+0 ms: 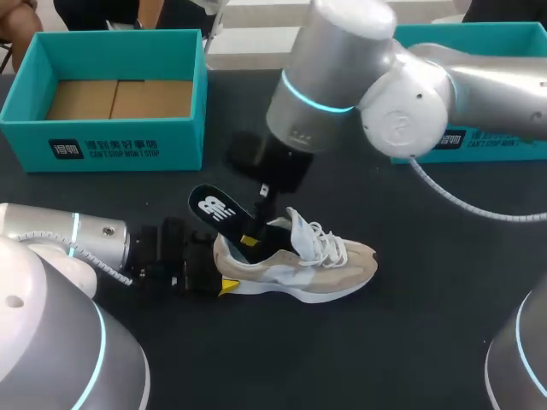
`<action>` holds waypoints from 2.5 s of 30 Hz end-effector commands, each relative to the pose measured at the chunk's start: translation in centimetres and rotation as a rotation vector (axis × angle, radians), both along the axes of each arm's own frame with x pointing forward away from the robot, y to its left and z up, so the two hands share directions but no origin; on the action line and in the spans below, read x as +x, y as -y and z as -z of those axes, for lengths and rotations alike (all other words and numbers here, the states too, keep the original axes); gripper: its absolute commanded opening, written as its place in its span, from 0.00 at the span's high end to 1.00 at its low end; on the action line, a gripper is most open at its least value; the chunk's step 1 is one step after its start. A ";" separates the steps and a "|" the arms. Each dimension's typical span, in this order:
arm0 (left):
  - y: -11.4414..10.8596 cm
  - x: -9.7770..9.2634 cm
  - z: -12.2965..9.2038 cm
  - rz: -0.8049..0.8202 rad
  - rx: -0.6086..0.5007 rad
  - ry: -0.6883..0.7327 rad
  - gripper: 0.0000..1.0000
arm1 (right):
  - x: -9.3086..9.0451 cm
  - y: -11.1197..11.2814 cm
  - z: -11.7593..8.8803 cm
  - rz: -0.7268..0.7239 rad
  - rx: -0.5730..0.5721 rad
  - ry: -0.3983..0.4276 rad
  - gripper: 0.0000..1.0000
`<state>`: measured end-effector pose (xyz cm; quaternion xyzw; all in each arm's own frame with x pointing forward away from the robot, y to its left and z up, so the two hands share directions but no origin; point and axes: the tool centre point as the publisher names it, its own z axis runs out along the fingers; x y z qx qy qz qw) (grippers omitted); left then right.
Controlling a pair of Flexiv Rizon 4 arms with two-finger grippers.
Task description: Take the shoe out of the shoebox, open the shoe tongue, remove and reinsert the insole, then place the shoe into the shoebox
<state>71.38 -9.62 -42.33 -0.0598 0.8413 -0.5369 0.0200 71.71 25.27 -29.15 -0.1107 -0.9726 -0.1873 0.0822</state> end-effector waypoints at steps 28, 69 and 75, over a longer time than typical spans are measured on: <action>0.1 -0.1 0.2 0.000 0.003 -0.001 1.00 | 1.3 -1.6 2.2 0.040 0.365 -0.303 0.00; 0.1 -0.1 0.2 0.000 0.003 -0.001 1.00 | 2.8 -4.7 2.9 -0.153 0.456 -0.436 0.67; 0.1 -0.1 0.2 0.000 0.003 -0.001 1.00 | 2.6 -4.8 3.1 -0.171 0.462 -0.455 0.72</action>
